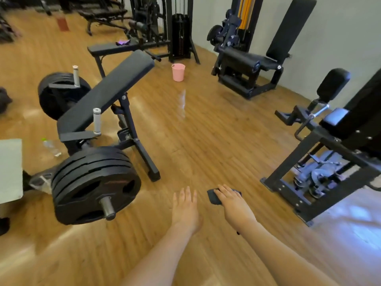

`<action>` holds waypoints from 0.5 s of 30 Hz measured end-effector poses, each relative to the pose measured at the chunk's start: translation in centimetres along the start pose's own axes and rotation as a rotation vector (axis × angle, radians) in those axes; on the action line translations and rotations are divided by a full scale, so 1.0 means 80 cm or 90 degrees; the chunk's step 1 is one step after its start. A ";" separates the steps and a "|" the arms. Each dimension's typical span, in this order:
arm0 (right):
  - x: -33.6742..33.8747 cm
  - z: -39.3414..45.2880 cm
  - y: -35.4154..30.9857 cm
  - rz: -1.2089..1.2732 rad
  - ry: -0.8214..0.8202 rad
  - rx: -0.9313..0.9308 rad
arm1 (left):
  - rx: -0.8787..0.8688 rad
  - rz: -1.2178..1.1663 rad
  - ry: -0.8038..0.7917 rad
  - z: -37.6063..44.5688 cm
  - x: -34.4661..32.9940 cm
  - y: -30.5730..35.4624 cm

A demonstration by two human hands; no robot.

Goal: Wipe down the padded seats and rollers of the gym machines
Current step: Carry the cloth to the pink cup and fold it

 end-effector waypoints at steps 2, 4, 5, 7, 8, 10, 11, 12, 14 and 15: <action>0.021 0.060 0.024 0.005 0.024 -0.012 | -0.007 -0.002 0.015 0.059 0.036 0.000; 0.037 0.123 0.052 0.017 0.035 -0.021 | -0.021 -0.008 0.030 0.123 0.072 0.005; 0.046 0.157 0.067 0.019 0.037 -0.019 | -0.024 -0.011 0.037 0.157 0.090 0.008; 0.063 0.228 0.096 0.011 0.033 0.002 | -0.027 -0.016 0.045 0.229 0.120 0.014; 0.072 0.264 0.110 0.009 0.031 0.009 | -0.022 -0.016 0.043 0.263 0.133 0.015; 0.093 0.334 0.137 0.004 0.027 0.018 | -0.001 -0.023 0.040 0.333 0.156 0.016; 0.104 0.368 0.150 0.003 0.024 0.028 | 0.013 -0.036 0.037 0.367 0.168 0.016; 0.116 0.404 0.163 0.004 0.025 0.040 | 0.030 -0.047 0.037 0.399 0.181 0.015; 0.143 0.474 0.184 -0.007 0.023 0.057 | 0.048 -0.049 0.040 0.461 0.216 0.013; 0.157 0.507 0.193 -0.015 0.017 0.065 | 0.049 -0.055 0.048 0.492 0.232 0.010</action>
Point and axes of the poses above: each hand's wrist, its own z-axis towards the middle knuckle, its own x-axis out of the back of the hand, y = z × x, the point moved 3 cm from there along z, towards the middle knuckle, and after that the axes turned 3 degrees about -x, right-handed, at the moved point
